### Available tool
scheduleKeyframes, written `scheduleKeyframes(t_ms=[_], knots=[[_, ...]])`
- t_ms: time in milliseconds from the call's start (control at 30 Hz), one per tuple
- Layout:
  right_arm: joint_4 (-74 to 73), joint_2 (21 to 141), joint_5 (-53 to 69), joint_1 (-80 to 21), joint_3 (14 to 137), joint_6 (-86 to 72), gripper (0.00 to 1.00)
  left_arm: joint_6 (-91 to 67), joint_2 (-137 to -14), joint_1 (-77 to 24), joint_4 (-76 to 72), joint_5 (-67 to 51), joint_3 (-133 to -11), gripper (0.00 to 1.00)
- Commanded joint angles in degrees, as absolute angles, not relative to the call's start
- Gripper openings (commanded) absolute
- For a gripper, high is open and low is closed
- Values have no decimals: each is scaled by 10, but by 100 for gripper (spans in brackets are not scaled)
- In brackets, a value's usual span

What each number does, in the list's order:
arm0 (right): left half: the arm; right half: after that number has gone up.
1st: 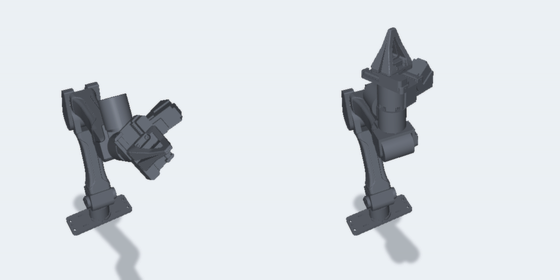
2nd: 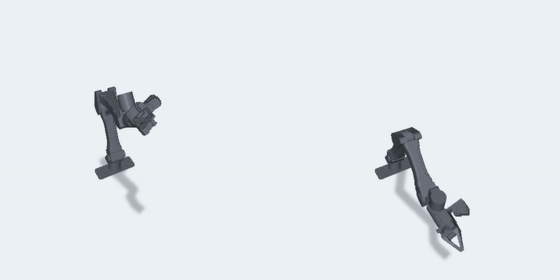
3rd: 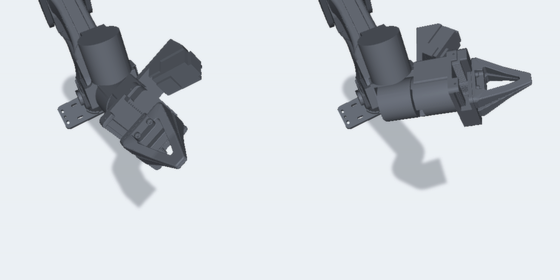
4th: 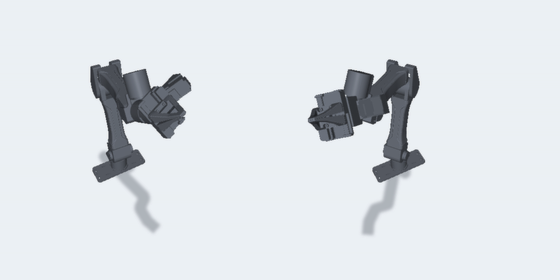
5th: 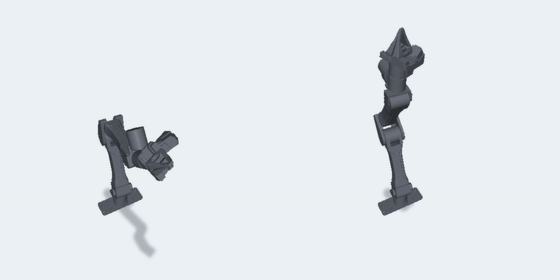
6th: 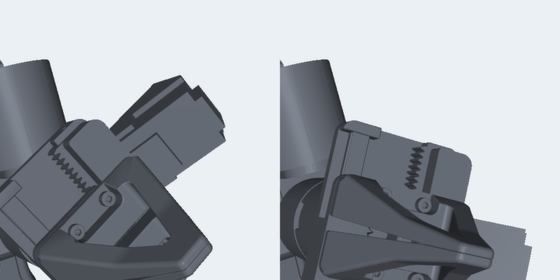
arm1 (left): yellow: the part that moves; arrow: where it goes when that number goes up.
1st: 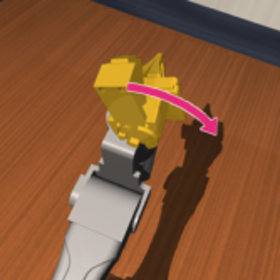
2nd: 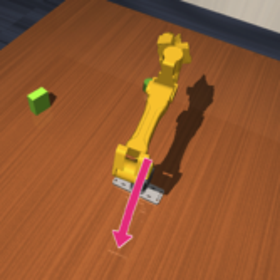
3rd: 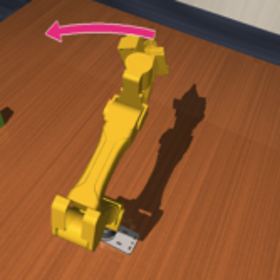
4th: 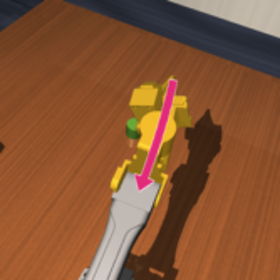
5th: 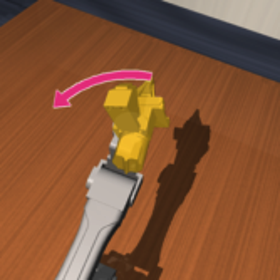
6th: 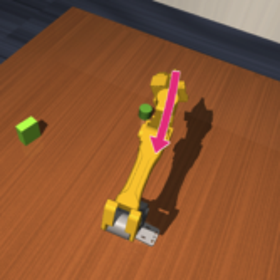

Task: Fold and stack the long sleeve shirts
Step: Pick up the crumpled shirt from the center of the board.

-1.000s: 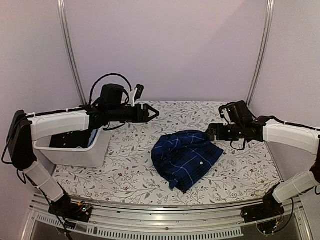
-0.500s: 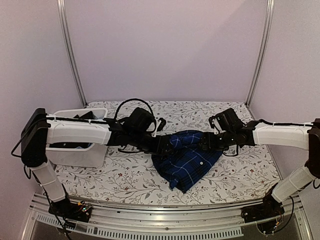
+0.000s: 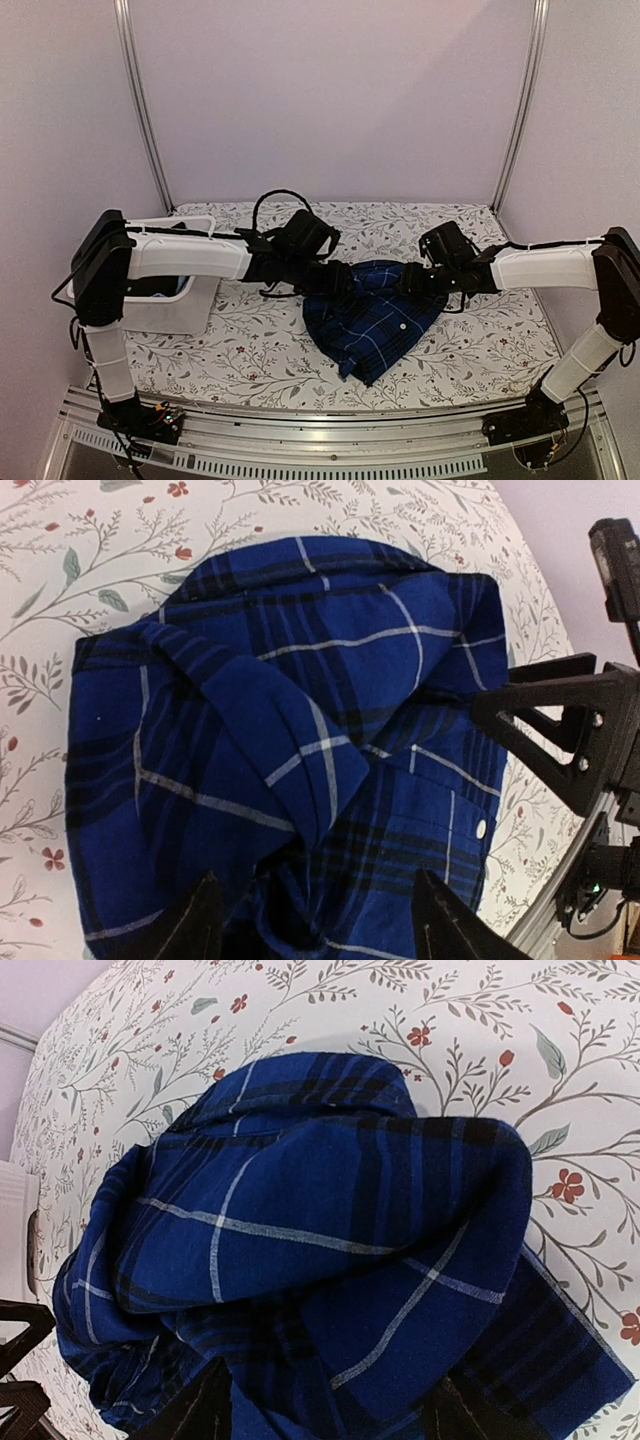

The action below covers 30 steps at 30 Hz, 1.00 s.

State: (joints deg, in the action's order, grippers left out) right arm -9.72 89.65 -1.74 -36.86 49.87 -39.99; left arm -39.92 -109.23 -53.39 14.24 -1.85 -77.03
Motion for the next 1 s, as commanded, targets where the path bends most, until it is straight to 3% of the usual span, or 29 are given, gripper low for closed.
scheduleKeyframes(t_ms=[0, 300, 400, 533, 700, 767, 967], knots=[[-63, 911, -32, -371, 501, -434, 61, -398, -1128, -546, 154, 18, -812, 63], [-52, 924, -35, -371, 500, -443, 48, -381, -1195, -556, 205, 53, -895, 54], [-50, 923, -36, -371, 498, -445, 41, -380, -1201, -557, 212, 62, -899, 44], [-52, 918, -43, -371, 499, -443, 29, -375, -1199, -557, 210, 64, -901, 20], [-82, 910, -68, -371, 519, -426, 5, -361, -1173, -555, 220, 90, -901, 0], [-107, 902, -92, -371, 535, -413, 0, -355, -1149, -551, 228, 106, -896, 0], [-205, 861, -191, -371, 609, -345, 0, -322, -1044, -542, 230, 136, -858, 0]])
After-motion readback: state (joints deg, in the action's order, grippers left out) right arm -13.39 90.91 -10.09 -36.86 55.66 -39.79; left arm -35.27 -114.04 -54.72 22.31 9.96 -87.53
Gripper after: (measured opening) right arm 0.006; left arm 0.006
